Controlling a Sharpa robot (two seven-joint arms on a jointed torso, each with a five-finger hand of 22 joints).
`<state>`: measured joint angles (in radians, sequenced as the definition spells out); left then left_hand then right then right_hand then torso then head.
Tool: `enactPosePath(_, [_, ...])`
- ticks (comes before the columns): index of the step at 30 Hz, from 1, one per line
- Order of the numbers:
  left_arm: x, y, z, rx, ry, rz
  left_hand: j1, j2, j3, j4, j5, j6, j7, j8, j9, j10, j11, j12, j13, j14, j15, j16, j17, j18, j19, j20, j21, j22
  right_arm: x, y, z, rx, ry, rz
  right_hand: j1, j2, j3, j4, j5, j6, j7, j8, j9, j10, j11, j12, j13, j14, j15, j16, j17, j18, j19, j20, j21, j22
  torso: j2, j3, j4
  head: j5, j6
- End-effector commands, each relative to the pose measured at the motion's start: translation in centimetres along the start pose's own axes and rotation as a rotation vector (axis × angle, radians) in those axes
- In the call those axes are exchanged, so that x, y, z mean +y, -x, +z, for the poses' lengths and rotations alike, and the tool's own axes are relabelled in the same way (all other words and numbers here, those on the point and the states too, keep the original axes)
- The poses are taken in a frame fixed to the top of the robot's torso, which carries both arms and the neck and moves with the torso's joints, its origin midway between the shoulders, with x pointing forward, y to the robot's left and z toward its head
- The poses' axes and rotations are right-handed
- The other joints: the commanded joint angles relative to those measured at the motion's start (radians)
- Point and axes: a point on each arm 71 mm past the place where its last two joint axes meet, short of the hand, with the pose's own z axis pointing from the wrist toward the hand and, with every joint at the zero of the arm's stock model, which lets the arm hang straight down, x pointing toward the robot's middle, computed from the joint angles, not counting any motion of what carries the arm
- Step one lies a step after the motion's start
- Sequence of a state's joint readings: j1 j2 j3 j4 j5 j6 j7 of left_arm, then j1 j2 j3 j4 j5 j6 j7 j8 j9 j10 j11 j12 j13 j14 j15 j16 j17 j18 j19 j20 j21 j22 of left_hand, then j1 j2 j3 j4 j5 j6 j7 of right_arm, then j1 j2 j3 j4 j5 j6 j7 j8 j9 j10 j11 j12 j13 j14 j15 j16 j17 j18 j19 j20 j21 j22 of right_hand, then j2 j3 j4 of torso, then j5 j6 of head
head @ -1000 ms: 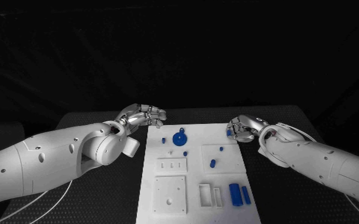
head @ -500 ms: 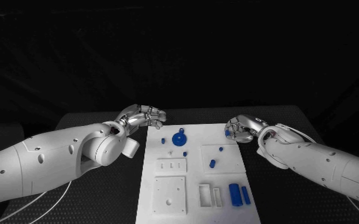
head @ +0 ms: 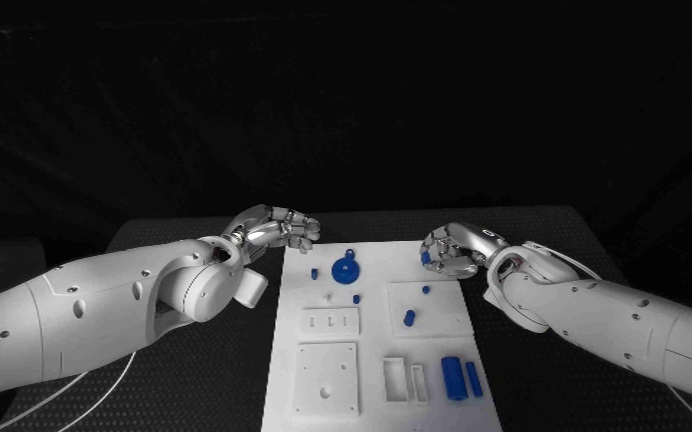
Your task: Assemble the parts on the task board
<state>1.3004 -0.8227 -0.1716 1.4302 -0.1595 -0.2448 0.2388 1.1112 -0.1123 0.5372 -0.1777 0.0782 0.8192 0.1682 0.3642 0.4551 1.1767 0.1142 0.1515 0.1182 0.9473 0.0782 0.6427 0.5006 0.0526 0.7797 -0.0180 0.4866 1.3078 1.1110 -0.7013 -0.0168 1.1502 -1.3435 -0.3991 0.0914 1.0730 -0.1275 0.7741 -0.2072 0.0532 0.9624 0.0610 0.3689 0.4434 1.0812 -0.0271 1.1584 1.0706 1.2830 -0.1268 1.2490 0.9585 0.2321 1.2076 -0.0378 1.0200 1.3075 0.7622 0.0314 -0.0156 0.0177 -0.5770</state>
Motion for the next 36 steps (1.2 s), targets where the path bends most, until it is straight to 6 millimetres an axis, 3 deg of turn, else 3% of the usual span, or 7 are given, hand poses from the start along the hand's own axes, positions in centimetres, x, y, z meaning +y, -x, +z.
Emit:
enactPosePath(1, [0.1, -0.4, 0.1, 0.029, 0.02, 0.023, -0.016, -0.001, -0.002, 0.013, -0.007, 0.011, -0.003, 0.005, 0.001, 0.017, -0.004, 0.008, 0.006, 0.012, -0.005, 0.01, 0.003, 0.006, 0.009, -0.007, 0.006, 0.019, 0.8, 0.2, 0.1, -0.016, -0.008, -0.012, -0.004, 0.006, -0.001, -0.006, -0.004, 0.075, 0.023, 0.022, 0.015, 0.009, 0.001, 0.003, -0.001, 0.002, -0.006, 0.004, 0.001, 0.03, 0.001, -0.007, 0.007, 0.015, -0.002, -0.0018, -0.0013, 0.0, 0.001])
enactPosePath(2, [0.1, -0.4, 0.1, 0.029, 0.021, 0.023, -0.018, -0.002, -0.002, 0.015, -0.008, 0.013, -0.003, 0.005, 0.001, 0.02, -0.006, 0.01, 0.007, 0.014, -0.007, 0.013, 0.004, 0.006, 0.01, -0.008, 0.007, 0.019, 1.0, 0.3, 0.1, -0.019, -0.005, -0.01, -0.004, 0.006, 0.0, -0.006, -0.004, 0.076, 0.023, 0.022, 0.015, 0.009, 0.001, 0.003, -0.001, 0.002, -0.006, 0.004, 0.001, 0.03, 0.001, -0.008, 0.007, 0.015, -0.001, -0.0012, -0.0015, 0.0, 0.003])
enactPosePath(6, [0.1, -0.4, 0.2, 0.031, 0.027, 0.026, -0.022, -0.002, -0.003, 0.019, -0.01, 0.016, -0.004, 0.006, 0.001, 0.025, -0.008, 0.012, 0.01, 0.017, -0.009, 0.016, 0.005, 0.006, 0.012, -0.01, 0.008, 0.019, 1.8, 0.2, 0.2, -0.016, 0.008, -0.003, -0.004, 0.006, 0.001, -0.008, -0.004, 0.076, 0.023, 0.022, 0.015, 0.01, 0.0, 0.002, -0.001, 0.002, -0.006, 0.004, 0.001, 0.03, 0.002, -0.008, 0.007, 0.015, -0.005, -0.005, -0.0037, 0.004, 0.002])
enactPosePath(13, [0.2, -0.4, 0.3, 0.031, 0.038, 0.031, -0.026, -0.003, -0.004, 0.022, -0.011, 0.02, -0.006, 0.007, 0.002, 0.028, -0.01, 0.013, 0.012, 0.02, -0.011, 0.02, 0.006, 0.005, 0.014, -0.012, 0.01, 0.019, 2.4, 0.0, 0.4, -0.014, 0.017, 0.0, -0.005, 0.006, 0.002, -0.009, -0.004, 0.077, 0.023, 0.022, 0.015, 0.011, 0.0, 0.002, -0.002, 0.003, -0.006, 0.004, 0.001, 0.03, 0.003, -0.008, 0.007, 0.014, -0.009, -0.0104, -0.0018, 0.003, 0.002])
enactPosePath(21, [0.5, -0.7, 0.3, 0.047, 0.085, 0.079, -0.05, -0.015, -0.012, 0.047, -0.019, 0.044, -0.016, 0.017, 0.005, 0.05, -0.021, 0.024, 0.024, 0.038, -0.023, 0.043, 0.014, 0.006, 0.029, -0.023, 0.023, 0.021, 4.9, -0.5, 0.7, -0.027, 0.042, -0.008, -0.006, 0.006, 0.004, -0.011, -0.004, 0.078, 0.023, 0.022, 0.014, 0.012, 0.0, 0.001, -0.002, 0.004, -0.007, 0.004, 0.001, 0.03, 0.005, -0.009, 0.007, 0.013, -0.006, -0.0089, -0.0022, 0.006, 0.005])
enactPosePath(30, [0.8, -2.9, 0.1, 0.143, 0.167, 0.154, -0.144, -0.046, -0.051, 0.124, -0.029, 0.084, -0.032, 0.027, 0.007, 0.1, -0.047, 0.052, 0.06, 0.069, -0.05, 0.104, 0.04, 0.008, 0.066, -0.05, 0.068, 0.023, 9.0, -1.3, 0.7, -0.011, 0.079, -0.027, -0.007, 0.004, 0.01, -0.014, -0.003, 0.08, 0.022, 0.022, 0.014, 0.016, -0.001, 0.0, -0.004, 0.008, -0.007, 0.004, 0.001, 0.03, 0.009, -0.01, 0.007, 0.012, -0.006, -0.0095, -0.0046, 0.014, 0.003])
enactPosePath(36, [1.0, -4.0, 0.3, 0.164, 0.216, 0.157, -0.171, -0.071, -0.045, 0.17, -0.029, 0.04, -0.013, -0.005, -0.006, 0.097, -0.048, 0.05, 0.07, 0.063, -0.054, 0.117, 0.044, 0.008, 0.064, -0.056, 0.078, 0.021, 11.6, -2.0, 1.0, -0.003, 0.108, -0.038, -0.008, 0.003, 0.016, -0.015, -0.003, 0.081, 0.022, 0.021, 0.014, 0.018, -0.001, -0.001, -0.005, 0.01, -0.007, 0.003, 0.0, 0.03, 0.011, -0.01, 0.006, 0.011, -0.008, -0.0088, -0.0038, 0.021, -0.002])
